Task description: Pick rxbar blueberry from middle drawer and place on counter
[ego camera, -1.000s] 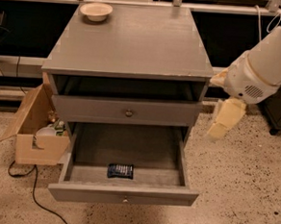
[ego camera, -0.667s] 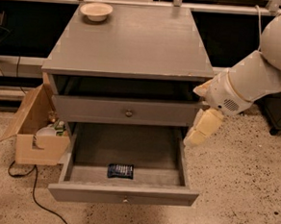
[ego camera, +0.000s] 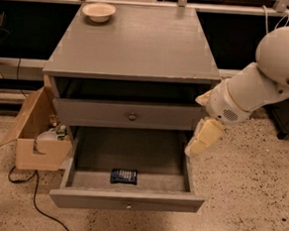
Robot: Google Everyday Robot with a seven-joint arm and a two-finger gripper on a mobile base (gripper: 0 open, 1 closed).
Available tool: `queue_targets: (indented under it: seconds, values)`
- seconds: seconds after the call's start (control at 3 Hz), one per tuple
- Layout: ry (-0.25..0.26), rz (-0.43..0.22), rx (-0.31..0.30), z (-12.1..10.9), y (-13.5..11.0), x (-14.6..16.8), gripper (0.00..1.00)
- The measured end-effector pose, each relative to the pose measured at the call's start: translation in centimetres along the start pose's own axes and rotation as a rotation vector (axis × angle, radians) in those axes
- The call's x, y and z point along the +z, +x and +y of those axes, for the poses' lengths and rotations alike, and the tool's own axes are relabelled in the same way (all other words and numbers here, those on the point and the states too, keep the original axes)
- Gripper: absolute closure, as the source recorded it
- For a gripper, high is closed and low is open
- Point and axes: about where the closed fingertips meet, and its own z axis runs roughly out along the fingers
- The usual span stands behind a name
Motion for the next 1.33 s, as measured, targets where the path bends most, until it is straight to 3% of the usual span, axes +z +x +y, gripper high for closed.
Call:
queue_targets:
  seconds: [0.67, 1.33]
  values:
    - [-0.05, 0.009, -0.031, -1.1, 1.8, 10.9, 0.0]
    - [-0.056, 0.008, -0.031, -1.9, 1.5, 20.3, 0.0]
